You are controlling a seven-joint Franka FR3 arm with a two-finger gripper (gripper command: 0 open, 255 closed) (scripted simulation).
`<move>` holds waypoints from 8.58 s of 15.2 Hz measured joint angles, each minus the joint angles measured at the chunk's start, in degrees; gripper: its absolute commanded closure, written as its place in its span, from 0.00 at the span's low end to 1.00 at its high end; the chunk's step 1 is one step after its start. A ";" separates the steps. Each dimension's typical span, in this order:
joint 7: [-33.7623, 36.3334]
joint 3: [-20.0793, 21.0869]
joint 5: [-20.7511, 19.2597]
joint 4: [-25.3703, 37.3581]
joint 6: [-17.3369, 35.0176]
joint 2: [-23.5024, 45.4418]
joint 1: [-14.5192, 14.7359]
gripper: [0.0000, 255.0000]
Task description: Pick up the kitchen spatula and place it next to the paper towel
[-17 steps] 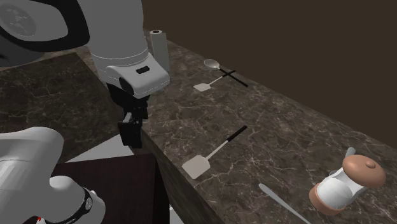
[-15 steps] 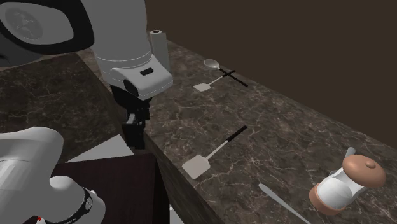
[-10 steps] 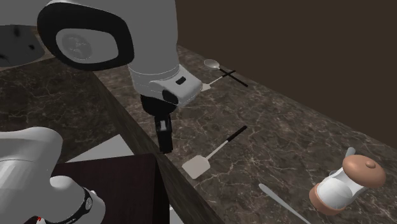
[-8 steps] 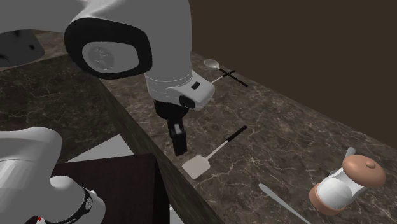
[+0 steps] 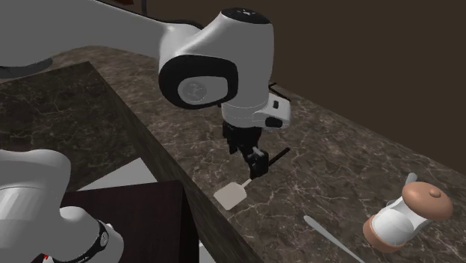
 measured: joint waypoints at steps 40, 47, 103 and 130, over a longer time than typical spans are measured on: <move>-7.70 -0.01 0.70 6.94 4.02 9.24 1.69 1.00; -7.38 0.07 0.59 10.84 -1.25 7.86 1.74 1.00; 19.85 15.87 1.28 39.76 -29.87 7.51 12.50 1.00; 47.84 30.78 -6.63 51.57 -26.44 24.52 26.10 1.00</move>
